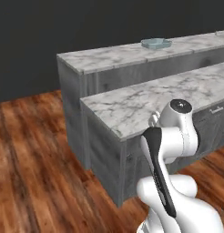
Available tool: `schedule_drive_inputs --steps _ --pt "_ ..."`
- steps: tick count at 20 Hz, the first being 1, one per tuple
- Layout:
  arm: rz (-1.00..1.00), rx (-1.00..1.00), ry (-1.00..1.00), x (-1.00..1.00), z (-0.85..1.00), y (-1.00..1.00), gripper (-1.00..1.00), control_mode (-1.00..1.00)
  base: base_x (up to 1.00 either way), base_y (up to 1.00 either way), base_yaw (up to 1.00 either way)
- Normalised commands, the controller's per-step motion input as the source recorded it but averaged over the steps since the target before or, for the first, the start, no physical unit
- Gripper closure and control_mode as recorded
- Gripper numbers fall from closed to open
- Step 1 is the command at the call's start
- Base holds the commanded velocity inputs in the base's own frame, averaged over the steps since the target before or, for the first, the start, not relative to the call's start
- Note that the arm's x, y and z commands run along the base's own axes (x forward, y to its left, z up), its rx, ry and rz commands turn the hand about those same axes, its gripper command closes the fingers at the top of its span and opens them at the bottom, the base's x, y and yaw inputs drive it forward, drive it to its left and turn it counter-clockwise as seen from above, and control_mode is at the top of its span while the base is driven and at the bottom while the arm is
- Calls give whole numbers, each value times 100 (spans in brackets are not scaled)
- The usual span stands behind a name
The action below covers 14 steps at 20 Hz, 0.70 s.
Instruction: Place the cold items (tomato and lemon wedge) from the fridge in one tupperware on the dining counter. Place the warm items (hot dog and kebab skewer) in the stove area in another tupperware.
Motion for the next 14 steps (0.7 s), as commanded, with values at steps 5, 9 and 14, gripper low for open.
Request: schedule_drive_inputs --steps 5,9,14 --pt "0 0 0 0 0 0 100 100 43 100 -48" --pt "0 0 0 0 0 0 100 100 63 100 -52" --pt "0 0 0 0 0 0 100 100 60 100 -43"
